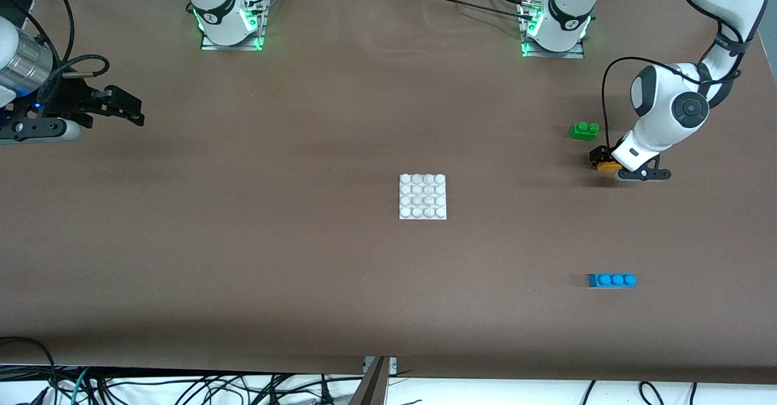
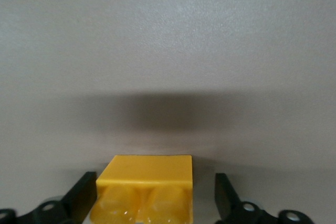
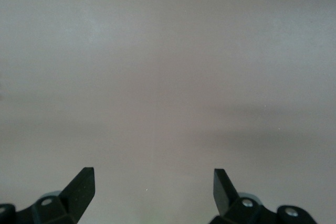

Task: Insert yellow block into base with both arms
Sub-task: 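Grasp the yellow block with the left gripper and lift it, then carry the yellow block over the white base plate with the left gripper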

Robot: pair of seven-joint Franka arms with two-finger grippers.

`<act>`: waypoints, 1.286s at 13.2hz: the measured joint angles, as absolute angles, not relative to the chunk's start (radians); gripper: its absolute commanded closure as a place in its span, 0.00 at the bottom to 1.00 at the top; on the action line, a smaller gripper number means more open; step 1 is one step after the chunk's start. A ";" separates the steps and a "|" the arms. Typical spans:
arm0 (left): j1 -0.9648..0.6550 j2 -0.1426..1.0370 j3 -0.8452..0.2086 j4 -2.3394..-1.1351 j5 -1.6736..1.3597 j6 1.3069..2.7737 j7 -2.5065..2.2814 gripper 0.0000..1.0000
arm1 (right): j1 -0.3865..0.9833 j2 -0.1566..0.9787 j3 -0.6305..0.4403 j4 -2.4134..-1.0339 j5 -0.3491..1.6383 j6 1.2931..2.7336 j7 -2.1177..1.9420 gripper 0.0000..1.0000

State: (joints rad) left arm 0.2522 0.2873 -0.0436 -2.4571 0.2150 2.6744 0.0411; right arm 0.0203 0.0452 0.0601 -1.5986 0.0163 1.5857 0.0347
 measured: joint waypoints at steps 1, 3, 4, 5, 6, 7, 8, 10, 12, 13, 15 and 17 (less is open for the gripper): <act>0.256 0.287 -0.043 -2.457 0.215 2.674 0.058 0.70 | 0.020 0.045 0.060 -1.599 0.016 1.586 0.035 0.00; 0.274 0.285 -0.043 -2.455 0.215 2.675 0.108 0.72 | 0.020 0.045 0.060 -1.599 0.016 1.586 0.035 0.00; 0.282 0.284 -0.043 -2.453 0.215 2.675 0.125 0.72 | 0.020 0.045 0.060 -1.599 0.016 1.586 0.035 0.00; 0.287 0.281 -0.043 -2.447 0.215 2.675 0.131 0.73 | 0.020 0.045 0.060 -1.599 0.016 1.586 0.035 0.00; 0.288 0.270 -0.047 -2.434 0.215 2.663 0.135 0.74 | 0.020 0.045 0.060 -1.599 0.016 1.586 0.035 0.00; 0.288 0.250 -0.063 -2.412 0.215 2.625 0.137 0.74 | 0.021 0.045 0.060 -1.599 0.016 1.586 0.035 0.00; 0.289 0.222 -0.093 -2.379 0.212 2.566 0.137 0.72 | 0.021 0.045 0.060 -1.599 0.016 1.586 0.035 0.00; 0.289 0.172 -0.193 -2.273 0.136 2.382 0.131 0.72 | 0.022 0.045 0.061 -1.599 0.016 1.586 0.035 0.00; 0.276 0.164 -0.306 -2.099 0.067 2.139 0.090 0.72 | 0.022 0.045 0.061 -1.599 0.016 1.586 0.035 0.00; 0.260 0.179 -0.353 -2.004 0.060 2.035 0.036 0.73 | 0.022 0.045 0.061 -1.599 0.016 1.586 0.035 0.00; 0.189 0.238 -0.397 -1.855 0.058 1.931 -0.076 0.73 | 0.022 0.045 0.061 -1.599 0.016 1.586 0.035 0.00; 0.089 0.316 -0.400 -1.763 0.058 1.923 -0.189 0.71 | 0.023 0.045 0.061 -1.598 0.016 1.586 0.035 0.00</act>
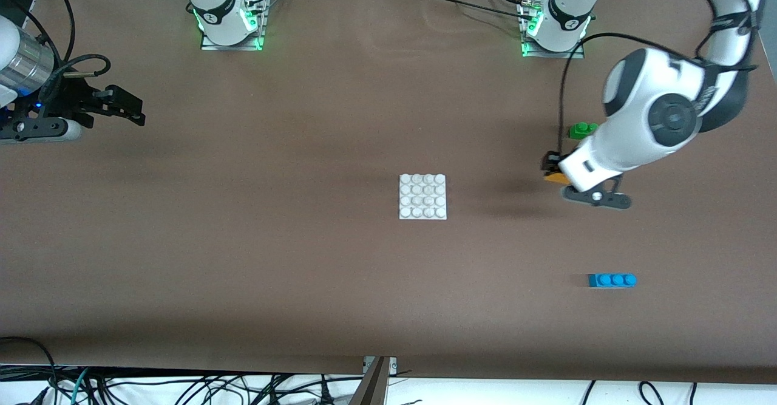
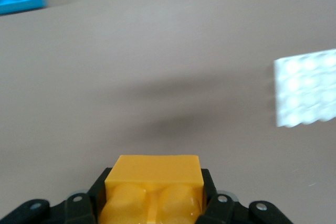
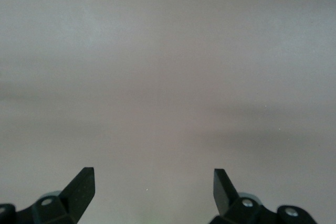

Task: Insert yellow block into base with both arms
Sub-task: 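Carry the yellow block over the white base plate with the left gripper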

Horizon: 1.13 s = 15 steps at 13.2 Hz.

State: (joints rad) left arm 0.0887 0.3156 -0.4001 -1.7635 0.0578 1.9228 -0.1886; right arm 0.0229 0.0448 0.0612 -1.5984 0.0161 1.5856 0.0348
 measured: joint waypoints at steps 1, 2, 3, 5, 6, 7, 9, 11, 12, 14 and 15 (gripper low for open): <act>0.045 0.360 -0.401 -1.720 0.058 1.923 -0.245 0.71 | 0.023 0.045 0.061 -1.598 0.016 1.586 0.035 0.00; 0.006 0.406 -0.401 -1.678 0.058 1.923 -0.296 0.72 | 0.023 0.045 0.061 -1.598 0.016 1.586 0.035 0.00; -0.035 0.455 -0.401 -1.637 0.058 1.924 -0.346 0.71 | 0.023 0.045 0.061 -1.598 0.016 1.586 0.035 0.00; -0.115 0.547 -0.400 -1.559 0.058 1.926 -0.454 0.73 | 0.023 0.045 0.061 -1.598 0.016 1.585 0.035 0.00; -0.149 0.587 -0.399 -1.525 0.058 1.929 -0.494 0.78 | 0.023 0.045 0.061 -1.598 0.016 1.585 0.035 0.00; -0.173 0.620 -0.399 -1.500 0.058 1.949 -0.517 0.79 | 0.023 0.045 0.061 -1.598 0.016 1.585 0.035 0.00; -0.202 0.667 -0.399 -1.484 0.058 2.021 -0.536 0.79 | 0.023 0.045 0.061 -1.598 0.016 1.585 0.035 0.00; -0.240 0.709 -0.397 -1.484 0.058 2.071 -0.585 0.79 | 0.023 0.045 0.061 -1.599 0.016 1.585 0.035 0.00; -0.264 0.728 -0.392 -1.484 0.061 2.094 -0.612 0.79 | 0.023 0.045 0.061 -1.599 0.016 1.585 0.035 0.00; -0.306 0.752 -0.371 -1.485 0.096 2.108 -0.656 0.79 | 0.023 0.045 0.061 -1.599 0.016 1.585 0.035 0.00; -0.321 0.761 -0.365 -1.486 0.118 2.108 -0.677 0.79 | 0.023 0.045 0.061 -1.599 0.016 1.585 0.035 0.00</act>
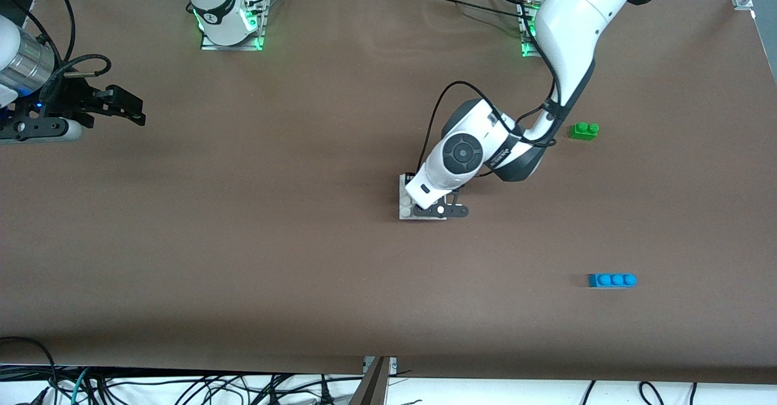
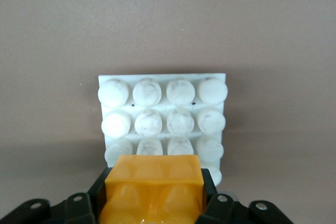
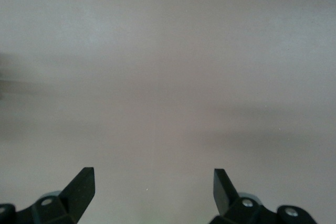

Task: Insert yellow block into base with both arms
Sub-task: 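Carry the yellow block over the white base plate with the left gripper, then lower and press the yellow block onto the plate studs with the left gripper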

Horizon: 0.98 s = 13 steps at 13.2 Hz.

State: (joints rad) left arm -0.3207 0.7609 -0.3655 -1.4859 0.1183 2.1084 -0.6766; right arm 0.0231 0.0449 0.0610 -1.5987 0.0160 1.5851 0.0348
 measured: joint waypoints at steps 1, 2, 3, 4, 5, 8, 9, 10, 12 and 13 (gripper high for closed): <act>-0.331 0.768 -0.364 -1.486 0.129 2.110 -0.690 0.79 | 0.023 0.045 0.061 -1.599 0.016 1.585 0.035 0.00; -0.336 0.774 -0.363 -1.487 0.137 2.114 -0.697 0.80 | 0.023 0.045 0.061 -1.599 0.016 1.585 0.035 0.00; -0.339 0.778 -0.363 -1.487 0.139 2.120 -0.699 0.81 | 0.023 0.045 0.061 -1.599 0.016 1.585 0.035 0.00; -0.341 0.782 -0.362 -1.488 0.139 2.130 -0.699 0.82 | 0.023 0.045 0.061 -1.599 0.016 1.585 0.035 0.00; -0.345 0.787 -0.360 -1.493 0.143 2.145 -0.699 0.82 | 0.023 0.045 0.061 -1.599 0.016 1.585 0.035 0.00; -0.353 0.807 -0.357 -1.503 0.194 2.179 -0.700 0.82 | 0.023 0.045 0.061 -1.599 0.016 1.585 0.035 0.00; -0.353 0.809 -0.357 -1.503 0.196 2.183 -0.700 0.82 | 0.023 0.045 0.061 -1.599 0.016 1.585 0.035 0.00; -0.354 0.809 -0.357 -1.503 0.197 2.183 -0.700 0.82 | 0.023 0.045 0.061 -1.599 0.016 1.585 0.035 0.00; -0.354 0.809 -0.357 -1.504 0.197 2.183 -0.700 0.82 | 0.023 0.045 0.061 -1.599 0.016 1.585 0.035 0.00; -0.354 0.809 -0.357 -1.505 0.197 2.184 -0.700 0.82 | 0.023 0.045 0.061 -1.599 0.016 1.585 0.035 0.00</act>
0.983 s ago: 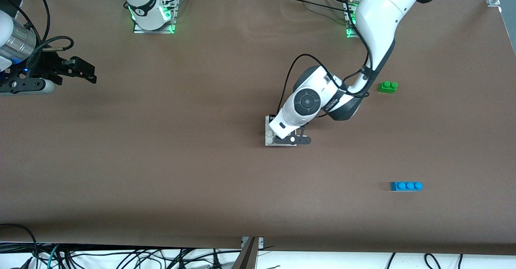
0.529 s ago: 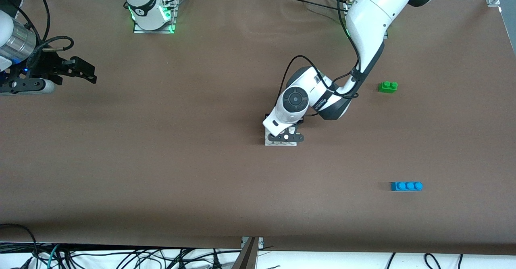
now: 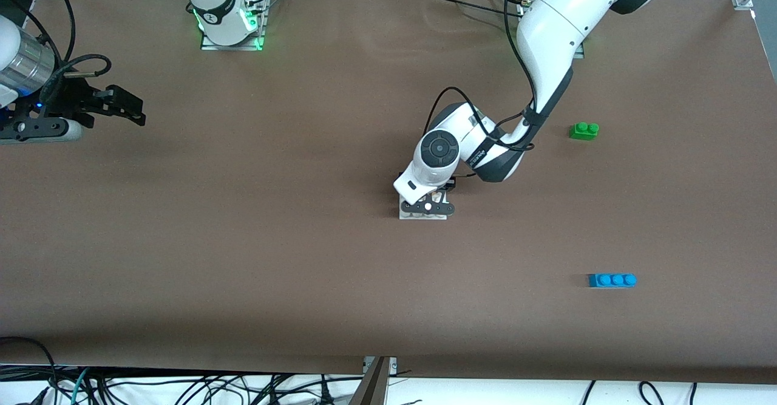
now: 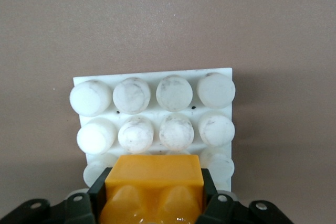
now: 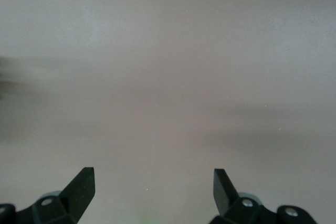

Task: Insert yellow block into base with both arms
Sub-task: 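Lower and press the yellow block onto the plate studs with the left gripper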

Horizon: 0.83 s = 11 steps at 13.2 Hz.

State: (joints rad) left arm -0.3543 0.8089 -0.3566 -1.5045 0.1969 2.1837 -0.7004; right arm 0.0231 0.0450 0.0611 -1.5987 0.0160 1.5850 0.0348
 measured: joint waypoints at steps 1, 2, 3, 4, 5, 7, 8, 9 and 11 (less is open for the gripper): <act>-0.355 0.809 -0.357 -1.506 0.199 2.184 -0.700 0.81 | 0.023 0.045 0.061 -1.599 0.016 1.585 0.035 0.00; -0.356 0.809 -0.357 -1.511 0.205 2.184 -0.700 0.79 | 0.023 0.045 0.061 -1.599 0.016 1.585 0.035 0.00; -0.357 0.809 -0.357 -1.517 0.208 2.184 -0.700 0.79 | 0.023 0.045 0.061 -1.599 0.016 1.585 0.035 0.00; -0.358 0.810 -0.356 -1.520 0.211 2.186 -0.700 0.72 | 0.023 0.045 0.061 -1.599 0.016 1.585 0.035 0.00; -0.358 0.810 -0.356 -1.520 0.212 2.187 -0.701 0.36 | 0.023 0.045 0.061 -1.599 0.016 1.585 0.035 0.00; -0.359 0.810 -0.356 -1.521 0.212 2.189 -0.711 0.00 | 0.024 0.047 0.061 -1.599 0.016 1.585 0.035 0.00; -0.359 0.810 -0.356 -1.521 0.212 2.189 -0.720 0.00 | 0.024 0.047 0.061 -1.599 0.016 1.585 0.035 0.00; -0.359 0.810 -0.356 -1.521 0.212 2.190 -0.727 0.00 | 0.024 0.047 0.061 -1.599 0.016 1.585 0.035 0.00; -0.358 0.808 -0.356 -1.517 0.212 2.193 -0.739 0.00 | 0.025 0.048 0.062 -1.599 0.016 1.585 0.035 0.00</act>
